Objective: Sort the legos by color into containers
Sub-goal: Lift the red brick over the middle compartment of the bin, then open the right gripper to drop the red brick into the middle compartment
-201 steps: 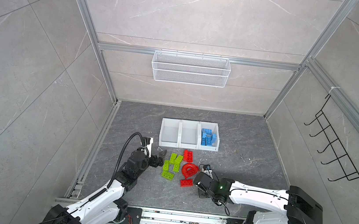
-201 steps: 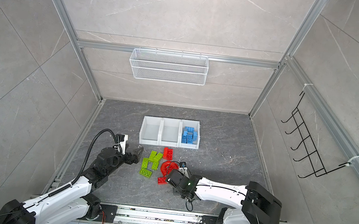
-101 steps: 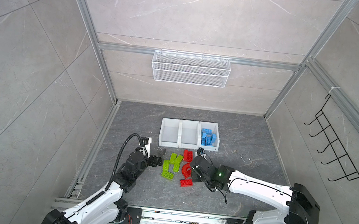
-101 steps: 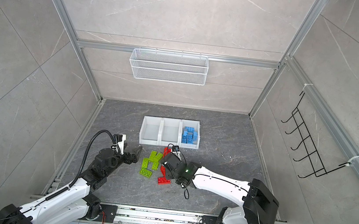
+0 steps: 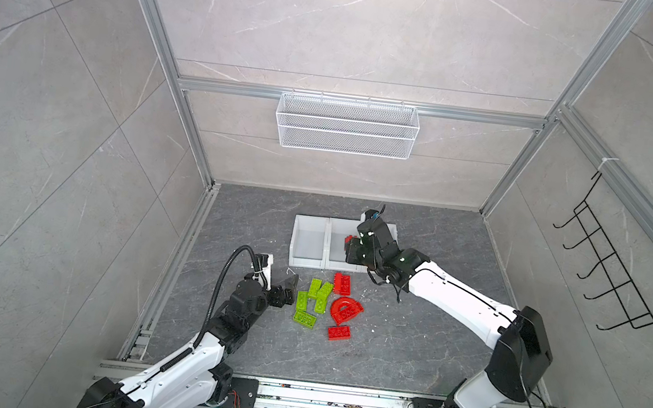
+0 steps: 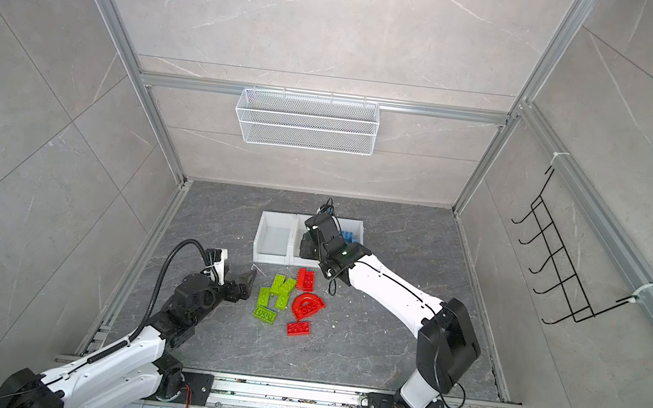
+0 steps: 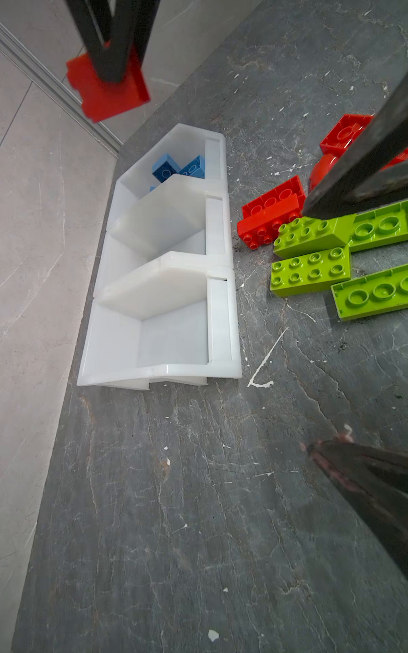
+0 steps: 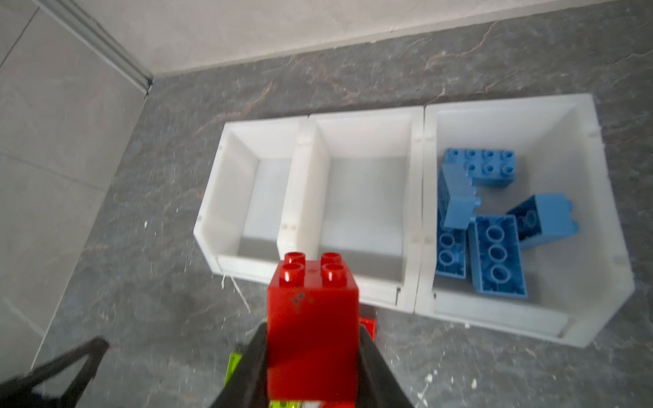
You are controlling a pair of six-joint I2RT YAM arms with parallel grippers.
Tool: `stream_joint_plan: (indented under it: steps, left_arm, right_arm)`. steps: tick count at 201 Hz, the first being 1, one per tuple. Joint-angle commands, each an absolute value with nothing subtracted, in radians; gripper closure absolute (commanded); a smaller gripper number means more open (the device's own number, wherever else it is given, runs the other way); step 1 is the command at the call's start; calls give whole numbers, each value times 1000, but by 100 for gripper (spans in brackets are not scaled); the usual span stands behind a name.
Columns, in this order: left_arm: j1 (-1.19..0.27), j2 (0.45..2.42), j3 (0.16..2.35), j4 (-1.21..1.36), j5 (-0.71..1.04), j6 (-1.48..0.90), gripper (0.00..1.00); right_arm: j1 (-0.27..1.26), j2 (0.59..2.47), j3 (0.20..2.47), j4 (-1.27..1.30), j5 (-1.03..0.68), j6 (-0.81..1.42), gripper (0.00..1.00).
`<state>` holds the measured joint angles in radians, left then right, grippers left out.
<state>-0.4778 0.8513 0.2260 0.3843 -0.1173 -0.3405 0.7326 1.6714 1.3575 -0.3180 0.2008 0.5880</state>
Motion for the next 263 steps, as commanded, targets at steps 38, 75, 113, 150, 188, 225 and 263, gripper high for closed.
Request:
stream_joint_plan:
  steps: [38,75,113,150,188,225,263]
  left_arm:
    - [-477,791,262,405,-107,-299,0]
    - [-477,834,277,408,-87,-286,0]
    - [-476,817,274,396,-108,-285,0]
    - [-477,824,273,396,-133,-287,0]
    - [-477,848,275,407,-135,-293,0]
    - [-477,853,276,411,-128,-293,0]
    - [-477,854,276,411,-124,-293,0]
  right_arm:
    - [699,1891,1553,-318,115,533,77]
    - [695,1905,1398,-160,91,543,76]
    - [691,1984,1442,-143,49,548,76]
    - [690,2037,1488,-173,66,542,73]
    - [683,2043,1499,-206,120,526,71]
    - [680,2082,1527,-208,110,522,69]
    - [677,2124,1583,-232,109,506,66]
